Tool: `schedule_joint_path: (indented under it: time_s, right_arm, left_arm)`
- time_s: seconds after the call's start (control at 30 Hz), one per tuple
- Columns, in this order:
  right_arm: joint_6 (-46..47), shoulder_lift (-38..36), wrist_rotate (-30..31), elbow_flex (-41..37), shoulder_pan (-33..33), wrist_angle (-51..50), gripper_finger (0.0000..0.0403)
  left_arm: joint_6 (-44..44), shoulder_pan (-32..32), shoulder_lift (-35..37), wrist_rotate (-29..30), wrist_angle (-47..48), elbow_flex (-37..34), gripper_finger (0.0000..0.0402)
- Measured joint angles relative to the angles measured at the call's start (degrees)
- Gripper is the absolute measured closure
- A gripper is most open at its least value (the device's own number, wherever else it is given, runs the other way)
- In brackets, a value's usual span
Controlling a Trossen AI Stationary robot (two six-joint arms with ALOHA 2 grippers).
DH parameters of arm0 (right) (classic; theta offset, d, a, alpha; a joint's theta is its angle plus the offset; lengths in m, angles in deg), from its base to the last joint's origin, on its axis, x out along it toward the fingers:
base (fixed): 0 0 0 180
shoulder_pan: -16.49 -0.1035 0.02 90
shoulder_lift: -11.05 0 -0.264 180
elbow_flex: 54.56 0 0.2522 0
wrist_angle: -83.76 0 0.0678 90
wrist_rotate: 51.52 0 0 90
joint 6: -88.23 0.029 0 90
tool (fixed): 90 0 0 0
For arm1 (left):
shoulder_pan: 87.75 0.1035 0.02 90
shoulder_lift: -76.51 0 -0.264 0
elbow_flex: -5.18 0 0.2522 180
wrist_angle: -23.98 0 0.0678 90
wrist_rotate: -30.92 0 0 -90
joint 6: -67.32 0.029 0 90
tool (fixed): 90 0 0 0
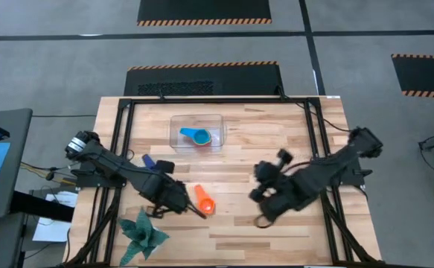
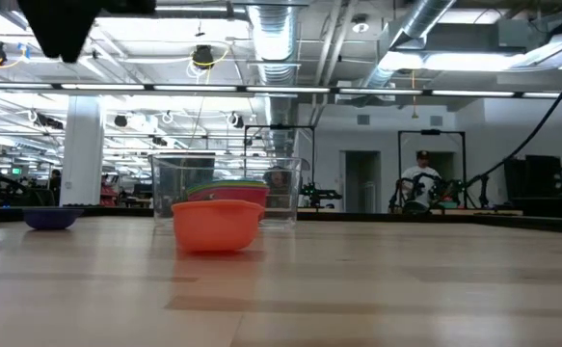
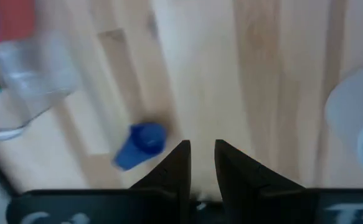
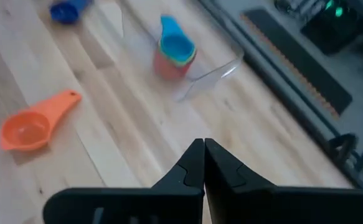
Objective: Nest measuring cups in basket
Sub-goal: Stack the orange measuring cup on top of the light blue measuring cup into the transparent bin
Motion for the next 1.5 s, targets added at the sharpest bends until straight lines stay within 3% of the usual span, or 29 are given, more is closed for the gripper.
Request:
schedule_joint_path:
  time_s: [0.2,0.3,0.4,0.57,0.67,0.83,0.97,1.13,1.33,1.5]
  right_arm:
    - [-1.5,9.0,-3.1,-1.1,7.9,16.2,0.0381]
    - [-8.4,11.5,-3.5,-1.1,11.7,29.5,0.0381]
    - [-19.2,12.1,-7.7,-1.1,15.5,45.1,0.0383]
    - [-35.1,12.9,-27.4,-1.1,22.2,69.3,0.0379]
    - [-36.2,13.8,-39.6,-1.0,25.7,77.0,0.0379]
    - [-28.8,14.1,-50.2,-1.1,30.2,74.7,0.0383]
    - [-24.9,14.0,-50.0,-1.1,31.5,70.2,0.0384]
    - [-24.9,13.7,-50.0,-1.1,30.3,70.5,0.0384]
    - [-26.2,13.7,-41.9,-1.1,26.8,64.5,0.0386]
    - [-23.8,13.7,-35.9,-1.1,22.4,58.9,0.0384]
  left_arm:
    - [3.4,-1.7,12.3,6.8,0.6,-3.2,0.034]
    - [0.9,-1.6,20.9,13.2,-0.2,-6.0,0.034]
    - [-1.1,-1.3,30.1,19.6,-2.6,-8.6,0.034]
    - [-3.3,-1.3,43.9,25.0,-9.7,-13.8,0.034]
    - [-2.7,-1.2,51.0,25.4,-15.7,-18.4,0.034]
    - [0.4,-1.2,61.2,28.6,-26.7,-28.6,0.034]
    - [-0.1,0.3,66.4,27.0,-34.6,-36.6,0.034]
    - [-1.7,4.2,67.5,21.9,-38.7,-43.4,0.034]
    - [1.7,11.8,65.7,12.6,-46.2,-44.6,0.0342]
    - [4.6,18.4,61.6,3.2,-49.0,-44.5,0.0373]
